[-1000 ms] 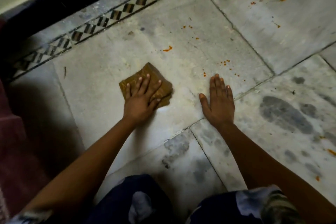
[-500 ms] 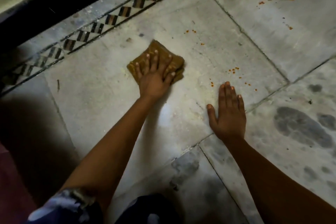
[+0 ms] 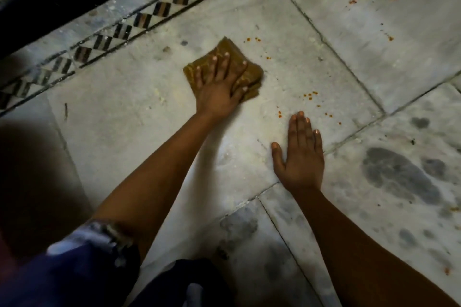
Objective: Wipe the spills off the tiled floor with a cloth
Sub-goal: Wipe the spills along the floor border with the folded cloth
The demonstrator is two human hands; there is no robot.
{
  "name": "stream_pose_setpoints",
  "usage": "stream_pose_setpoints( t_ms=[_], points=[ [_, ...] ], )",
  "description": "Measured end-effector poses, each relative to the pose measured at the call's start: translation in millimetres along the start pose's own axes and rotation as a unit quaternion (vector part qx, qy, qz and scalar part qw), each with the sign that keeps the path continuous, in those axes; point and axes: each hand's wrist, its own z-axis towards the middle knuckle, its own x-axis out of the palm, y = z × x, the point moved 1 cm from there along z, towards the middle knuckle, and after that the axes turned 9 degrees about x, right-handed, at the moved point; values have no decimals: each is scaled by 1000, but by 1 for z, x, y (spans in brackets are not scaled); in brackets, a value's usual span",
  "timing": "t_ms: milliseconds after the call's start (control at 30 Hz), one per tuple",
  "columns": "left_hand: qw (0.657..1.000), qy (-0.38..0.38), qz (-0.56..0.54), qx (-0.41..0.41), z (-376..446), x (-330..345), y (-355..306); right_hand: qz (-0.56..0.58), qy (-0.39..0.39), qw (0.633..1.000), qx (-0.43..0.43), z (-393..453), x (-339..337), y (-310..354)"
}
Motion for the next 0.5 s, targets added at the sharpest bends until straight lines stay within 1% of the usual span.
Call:
stream_pose_setpoints(
  t_ms=[67,100,133,200,267,333,400,433,500],
  points=[
    [999,-10,12,50,-31,3,6,1,-2,1000,-1,0,1,0],
    [998,-12,13,59,-46,4,16,3,-3,1000,0,1,1,0],
    [999,-10,12,51,-58,4,29,6,-3,1000,3,1,2,0],
    [1000,-10,10,-3,-63,-1,53,6,-3,1000,4,0,3,-1],
    [998,-17,4,-57,-42,-6,62,5,-3,1000,3,1,3,-1],
    [995,-19,-7,-101,-14,-8,55,6,1,1000,2,0,2,0],
    [992,-16,-10,-122,4,-6,38,5,2,1000,0,0,0,1],
    [994,-15,-6,-111,2,-3,27,3,4,1000,0,0,-1,1],
    [999,-18,11,-45,-21,4,13,2,10,1000,-1,0,-2,1]
  ],
)
